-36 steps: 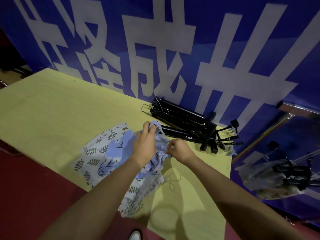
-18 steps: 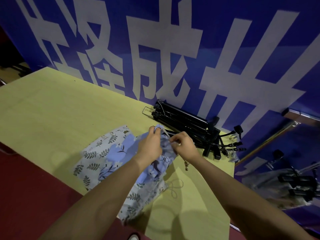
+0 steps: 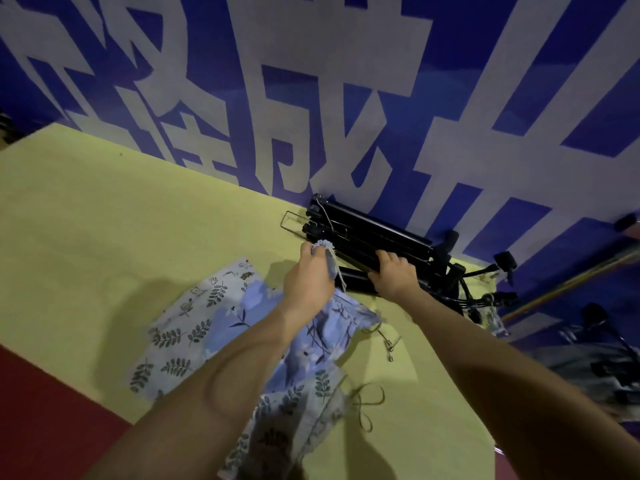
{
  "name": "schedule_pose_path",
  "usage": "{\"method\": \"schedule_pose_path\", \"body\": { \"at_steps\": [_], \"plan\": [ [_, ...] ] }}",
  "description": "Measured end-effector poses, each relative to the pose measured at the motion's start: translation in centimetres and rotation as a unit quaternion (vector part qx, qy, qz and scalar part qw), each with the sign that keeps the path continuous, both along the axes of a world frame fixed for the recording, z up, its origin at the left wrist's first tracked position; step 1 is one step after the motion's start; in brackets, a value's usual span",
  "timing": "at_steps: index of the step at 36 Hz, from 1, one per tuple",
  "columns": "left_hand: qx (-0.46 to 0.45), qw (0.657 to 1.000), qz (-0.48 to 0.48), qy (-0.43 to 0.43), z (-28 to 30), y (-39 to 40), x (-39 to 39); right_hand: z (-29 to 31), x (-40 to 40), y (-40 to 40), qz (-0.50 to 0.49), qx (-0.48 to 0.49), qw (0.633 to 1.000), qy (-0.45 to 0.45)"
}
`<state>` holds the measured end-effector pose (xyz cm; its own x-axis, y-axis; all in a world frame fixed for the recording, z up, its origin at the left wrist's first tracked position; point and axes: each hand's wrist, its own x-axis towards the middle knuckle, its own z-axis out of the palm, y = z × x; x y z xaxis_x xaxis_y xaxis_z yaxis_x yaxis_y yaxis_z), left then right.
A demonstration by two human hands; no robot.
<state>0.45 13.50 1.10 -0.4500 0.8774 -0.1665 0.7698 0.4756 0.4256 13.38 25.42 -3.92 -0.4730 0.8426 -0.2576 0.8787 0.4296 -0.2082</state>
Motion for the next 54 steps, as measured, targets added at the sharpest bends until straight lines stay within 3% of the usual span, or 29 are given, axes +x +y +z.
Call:
{"method": "schedule_pose_path", "body": {
  "at_steps": [9,13,17,27,39,48,54],
  "plan": [
    [-0.009,1.0,-0.002,-0.015,-2.5,0.2,-1.5,-1.8,-2.3,1.3,0.023,0.106,0.988,-0.105],
    [-0.008,1.0,-0.002,-0.021,-2.7,0.0,-1.7,-1.2,-2.6,1.2,0.049,0.098,0.986,-0.129],
    [-0.007,1.0,-0.013,-0.024,-2.2,0.0,-1.6,-0.5,-1.9,0.2,0.033,0.069,0.994,-0.081],
    [0.01,1.0,-0.013,-0.019,-1.0,-1.1,-0.4,4.5,0.1,-0.9,0.098,0.136,0.986,-0.013],
    [0.049,0.999,0.007,-0.006,1.8,-2.6,1.4,11.4,2.2,-2.3,0.102,0.221,0.967,0.077],
    [0.094,0.995,0.003,-0.027,3.4,-3.5,2.2,14.2,4.9,-3.7,0.038,0.189,0.96,0.203],
    [0.11,0.993,0.001,-0.051,3.7,-3.9,2.4,12.6,7.2,-4.8,0.02,0.154,0.97,0.185]
  ]
}}
